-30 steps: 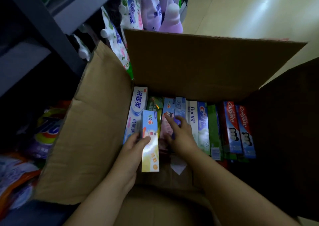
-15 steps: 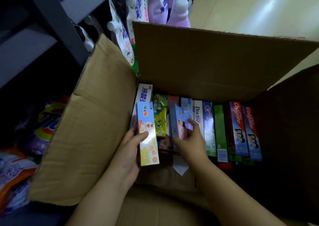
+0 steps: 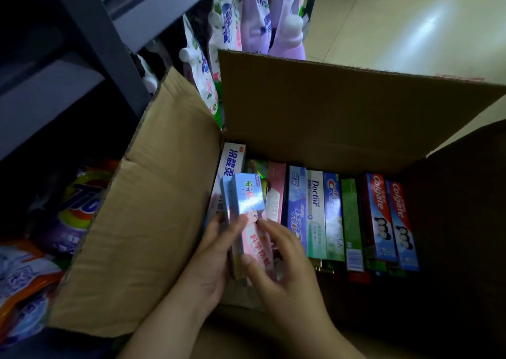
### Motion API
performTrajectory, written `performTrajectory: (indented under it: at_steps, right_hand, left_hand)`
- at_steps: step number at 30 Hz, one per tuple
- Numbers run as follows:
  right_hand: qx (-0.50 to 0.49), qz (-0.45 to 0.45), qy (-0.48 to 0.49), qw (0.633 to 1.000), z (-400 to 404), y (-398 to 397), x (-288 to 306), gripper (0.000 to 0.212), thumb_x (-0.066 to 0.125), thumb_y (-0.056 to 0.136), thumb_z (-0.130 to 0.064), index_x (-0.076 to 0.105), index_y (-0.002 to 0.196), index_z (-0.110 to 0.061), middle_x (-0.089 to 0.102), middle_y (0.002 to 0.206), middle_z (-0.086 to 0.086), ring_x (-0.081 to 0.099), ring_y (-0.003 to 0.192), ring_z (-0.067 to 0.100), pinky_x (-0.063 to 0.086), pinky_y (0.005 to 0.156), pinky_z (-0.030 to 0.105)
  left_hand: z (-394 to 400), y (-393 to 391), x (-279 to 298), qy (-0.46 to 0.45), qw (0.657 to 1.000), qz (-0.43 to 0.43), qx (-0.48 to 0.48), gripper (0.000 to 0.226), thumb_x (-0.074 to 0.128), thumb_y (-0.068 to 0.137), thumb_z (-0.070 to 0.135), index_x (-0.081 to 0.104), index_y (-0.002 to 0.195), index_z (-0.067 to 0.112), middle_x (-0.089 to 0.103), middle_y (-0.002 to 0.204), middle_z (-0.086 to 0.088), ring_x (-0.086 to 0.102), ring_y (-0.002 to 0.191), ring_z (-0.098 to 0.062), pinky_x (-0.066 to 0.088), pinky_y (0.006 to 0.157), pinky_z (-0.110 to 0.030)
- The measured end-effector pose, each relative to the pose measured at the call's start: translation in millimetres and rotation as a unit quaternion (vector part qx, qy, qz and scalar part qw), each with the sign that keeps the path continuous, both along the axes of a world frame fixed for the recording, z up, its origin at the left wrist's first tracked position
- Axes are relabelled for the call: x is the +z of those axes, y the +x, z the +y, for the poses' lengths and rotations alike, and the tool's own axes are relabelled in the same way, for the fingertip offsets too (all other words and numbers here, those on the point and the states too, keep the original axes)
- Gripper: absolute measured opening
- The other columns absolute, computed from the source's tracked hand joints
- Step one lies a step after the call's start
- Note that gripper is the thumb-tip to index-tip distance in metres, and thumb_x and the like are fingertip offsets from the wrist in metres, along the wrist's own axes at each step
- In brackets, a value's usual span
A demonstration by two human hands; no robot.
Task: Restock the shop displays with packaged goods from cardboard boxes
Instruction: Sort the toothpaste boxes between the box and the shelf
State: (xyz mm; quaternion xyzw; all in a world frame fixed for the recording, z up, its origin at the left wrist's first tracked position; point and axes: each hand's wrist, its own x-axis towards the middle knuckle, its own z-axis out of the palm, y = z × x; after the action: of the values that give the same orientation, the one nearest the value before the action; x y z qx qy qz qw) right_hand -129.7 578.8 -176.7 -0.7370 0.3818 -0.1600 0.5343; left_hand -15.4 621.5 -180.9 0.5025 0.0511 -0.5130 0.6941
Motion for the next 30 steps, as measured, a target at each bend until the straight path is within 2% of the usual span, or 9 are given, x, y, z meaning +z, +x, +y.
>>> performTrajectory:
  at_steps: [4,8,9,11,13,16,21,27,30]
  right_hand:
    - [-0.017,-0.029,0.106,0.994,-13,3,-1,0.028,0.054,0.095,-0.022,0.056,0.117,-0.04,0.058,0.12,-0.02,0.054,0.11,-0.01,0.045,0.087,0.008]
    - [-0.063,0.079,0.106,0.989,-58,20,-35,0.037,0.049,0.099,-0.022,0.049,0.135,-0.022,0.057,0.12,-0.011,0.057,0.097,-0.003,0.043,0.071,0.001]
    - [-0.053,0.11,0.094,0.988,-68,26,-45,0.041,0.048,0.099,-0.023,0.045,0.139,-0.018,0.055,0.128,-0.004,0.056,0.099,0.001,0.043,0.075,0.003]
    - [-0.022,0.162,0.086,0.983,-80,41,-66,0.041,0.047,0.099,-0.027,0.045,0.138,-0.015,0.05,0.135,0.006,0.053,0.112,0.015,0.044,0.092,0.024]
    - [-0.003,0.196,0.092,0.976,-82,56,-86,0.033,0.049,0.095,-0.035,0.053,0.12,-0.014,0.05,0.121,0.011,0.053,0.103,0.021,0.042,0.086,0.03]
    - [-0.021,0.166,0.116,0.979,-82,64,-120,0.051,0.053,0.08,-0.05,0.06,0.122,-0.021,0.059,0.12,0.012,0.062,0.098,0.021,0.05,0.091,0.035]
    - [-0.115,0.09,0.216,0.965,-77,64,-81,0.049,0.065,0.09,-0.017,0.05,0.137,-0.016,0.059,0.13,0.006,0.058,0.117,0.024,0.05,0.098,0.044]
    - [-0.121,0.093,0.257,0.954,-77,66,-78,0.048,0.068,0.087,-0.022,0.041,0.126,-0.033,0.062,0.11,0.003,0.067,0.095,0.028,0.058,0.077,0.046]
    - [-0.117,0.079,0.255,0.957,-80,63,-78,0.041,0.061,0.092,-0.023,0.041,0.124,-0.039,0.064,0.111,0.005,0.067,0.091,0.026,0.059,0.076,0.045]
  left_hand:
    - [3,1,-5,0.068,0.997,-0.027,0.036,0.044,0.067,0.076,0.009,0.06,0.12,0.013,0.072,0.102,-0.014,0.071,0.076,-0.02,0.057,0.065,-0.031]
    - [5,5,-4,0.108,0.993,-0.036,0.031,0.038,0.065,0.082,0.016,0.06,0.12,0.019,0.072,0.104,-0.01,0.069,0.083,-0.021,0.053,0.073,-0.034]
    - [6,5,-4,0.11,0.993,-0.038,0.025,0.038,0.065,0.083,0.017,0.06,0.12,0.019,0.071,0.106,-0.01,0.068,0.087,-0.022,0.053,0.075,-0.035]
    - [6,6,-3,0.112,0.993,-0.043,0.018,0.039,0.064,0.083,0.017,0.06,0.121,0.019,0.071,0.107,-0.009,0.068,0.088,-0.021,0.052,0.074,-0.034]
    - [7,6,-2,0.112,0.993,-0.043,0.016,0.037,0.064,0.083,0.017,0.06,0.12,0.019,0.071,0.107,-0.009,0.068,0.087,-0.019,0.051,0.07,-0.031]
    - [8,6,-3,0.119,0.992,-0.036,0.013,0.036,0.064,0.083,0.018,0.06,0.119,0.02,0.072,0.106,-0.009,0.068,0.088,-0.02,0.05,0.069,-0.031]
    - [7,6,0,0.112,0.993,-0.039,0.002,0.047,0.067,0.067,0.028,0.062,0.114,0.022,0.074,0.097,-0.007,0.071,0.077,-0.018,0.05,0.066,-0.031]
    - [6,7,-2,0.094,0.995,-0.023,-0.003,0.05,0.064,0.064,0.032,0.061,0.112,0.02,0.075,0.087,-0.007,0.071,0.068,-0.019,0.051,0.072,-0.036]
    - [7,6,-1,0.097,0.995,-0.016,0.001,0.052,0.064,0.063,0.033,0.061,0.114,0.02,0.075,0.09,-0.008,0.071,0.071,-0.021,0.051,0.073,-0.037]
